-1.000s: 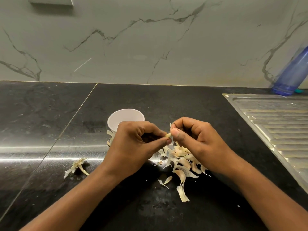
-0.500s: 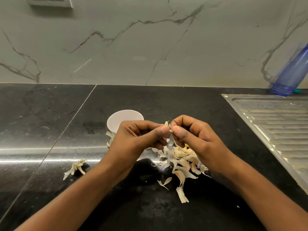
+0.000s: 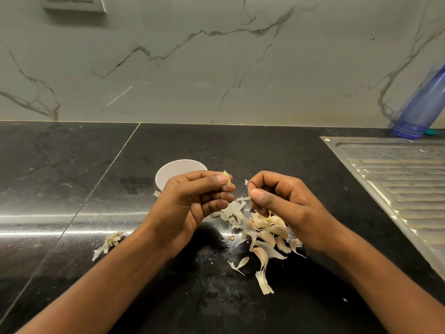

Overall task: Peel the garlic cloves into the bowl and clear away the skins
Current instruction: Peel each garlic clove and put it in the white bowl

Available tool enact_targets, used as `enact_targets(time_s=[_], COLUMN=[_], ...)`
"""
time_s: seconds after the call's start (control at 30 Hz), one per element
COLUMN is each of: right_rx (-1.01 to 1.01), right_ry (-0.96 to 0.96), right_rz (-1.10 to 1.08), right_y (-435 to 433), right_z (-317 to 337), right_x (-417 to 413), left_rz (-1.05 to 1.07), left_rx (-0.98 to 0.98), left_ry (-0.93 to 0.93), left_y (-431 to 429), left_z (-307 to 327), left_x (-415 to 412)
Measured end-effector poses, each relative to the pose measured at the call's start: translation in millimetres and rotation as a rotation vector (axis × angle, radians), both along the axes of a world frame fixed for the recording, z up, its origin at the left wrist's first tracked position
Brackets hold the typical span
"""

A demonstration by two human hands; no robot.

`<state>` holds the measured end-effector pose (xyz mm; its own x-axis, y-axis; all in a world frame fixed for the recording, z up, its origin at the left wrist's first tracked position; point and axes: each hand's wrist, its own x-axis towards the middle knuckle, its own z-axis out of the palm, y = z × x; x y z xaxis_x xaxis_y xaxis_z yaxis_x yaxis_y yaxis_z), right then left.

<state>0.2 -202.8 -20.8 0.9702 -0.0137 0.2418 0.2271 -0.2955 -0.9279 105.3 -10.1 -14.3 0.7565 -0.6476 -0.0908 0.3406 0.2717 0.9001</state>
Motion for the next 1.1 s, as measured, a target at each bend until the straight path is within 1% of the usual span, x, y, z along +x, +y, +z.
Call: enact_targets(time_s=[0.17, 0.3, 0.57, 0.77, 0.93, 1.1], right_rx=[0.053, 0.037, 0.023, -0.017, -0.090, -0.099], right_ry=[-0.034, -0.080, -0.086, -0.127, -0.137, -0.128], right_rz=[-0.079, -0.143, -0.100, -0.212, -0.226, -0.191], right_y=[-4.6, -4.5, -0.4, 5.4, 5.1, 1.3], right_z=[0.9, 3.0, 2.8, 1.5, -2.0, -1.5], right_x=[-0.6, -3.6, -5.2, -2.5, -1.1, -2.4], left_rz=[0.002, -0.006, -0.007, -0.091, -0.095, -0.123], left_rx=[-0.005, 0.002, 0.026, 0.106, 0.127, 0.134], left_ry=[0.001, -0.018, -0.111, -0.223, -0.234, -0.232], left_y=[1.3, 2.0, 5.8, 3.5, 3.2, 1.9], left_z=[2.2, 3.3, 6.6, -0.4, -1.7, -3.8], left_x=[0.6, 0.5, 3.4, -4.1, -3.8, -3.5])
